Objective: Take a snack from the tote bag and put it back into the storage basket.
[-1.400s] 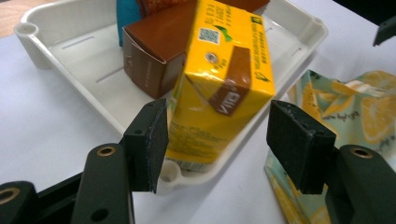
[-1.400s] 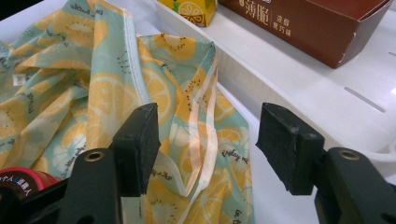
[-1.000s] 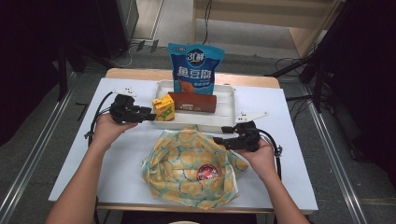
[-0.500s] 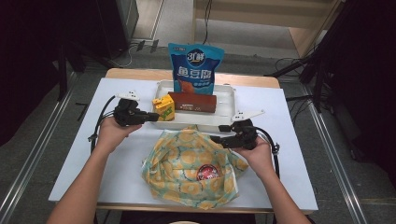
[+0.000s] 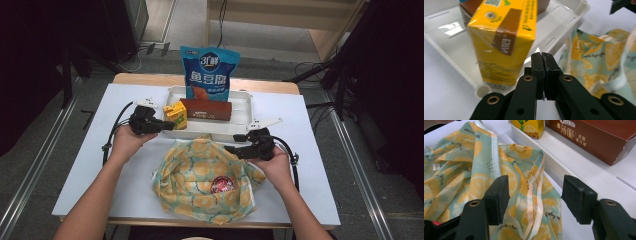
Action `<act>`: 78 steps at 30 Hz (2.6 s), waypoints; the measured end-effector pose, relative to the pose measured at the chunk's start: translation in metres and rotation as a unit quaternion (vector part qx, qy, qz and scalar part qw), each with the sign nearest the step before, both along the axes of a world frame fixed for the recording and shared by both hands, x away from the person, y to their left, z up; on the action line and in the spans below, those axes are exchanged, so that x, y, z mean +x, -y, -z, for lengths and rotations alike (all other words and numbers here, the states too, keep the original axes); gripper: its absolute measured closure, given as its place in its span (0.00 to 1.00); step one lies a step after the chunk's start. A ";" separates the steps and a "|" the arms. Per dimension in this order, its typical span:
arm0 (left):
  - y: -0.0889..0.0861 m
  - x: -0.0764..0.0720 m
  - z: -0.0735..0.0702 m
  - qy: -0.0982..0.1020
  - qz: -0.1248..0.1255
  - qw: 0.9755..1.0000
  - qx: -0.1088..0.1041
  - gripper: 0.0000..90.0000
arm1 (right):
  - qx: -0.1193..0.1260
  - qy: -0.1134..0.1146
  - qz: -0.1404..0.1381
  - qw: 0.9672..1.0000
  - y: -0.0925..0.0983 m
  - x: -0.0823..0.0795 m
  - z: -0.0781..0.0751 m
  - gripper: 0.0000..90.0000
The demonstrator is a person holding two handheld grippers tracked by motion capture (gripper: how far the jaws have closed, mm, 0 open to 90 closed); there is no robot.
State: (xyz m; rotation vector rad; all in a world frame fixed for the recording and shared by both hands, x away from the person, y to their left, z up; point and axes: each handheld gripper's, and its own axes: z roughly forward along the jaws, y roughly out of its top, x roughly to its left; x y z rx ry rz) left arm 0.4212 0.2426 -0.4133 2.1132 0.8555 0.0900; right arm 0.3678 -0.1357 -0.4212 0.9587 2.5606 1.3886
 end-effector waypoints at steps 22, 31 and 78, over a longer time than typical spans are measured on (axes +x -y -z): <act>-0.015 0.006 0.004 -0.006 -0.027 1.000 0.001 0.99 | 0.000 0.000 -0.001 1.000 0.000 0.000 -0.001 0.45; -0.019 0.007 0.006 -0.016 -0.032 0.999 0.001 0.97 | 0.000 0.000 0.002 1.000 0.002 0.000 -0.001 0.45; -0.020 -0.036 -0.006 -0.041 0.017 0.999 -0.019 0.45 | 0.019 0.008 -0.016 1.000 0.019 -0.037 -0.039 0.58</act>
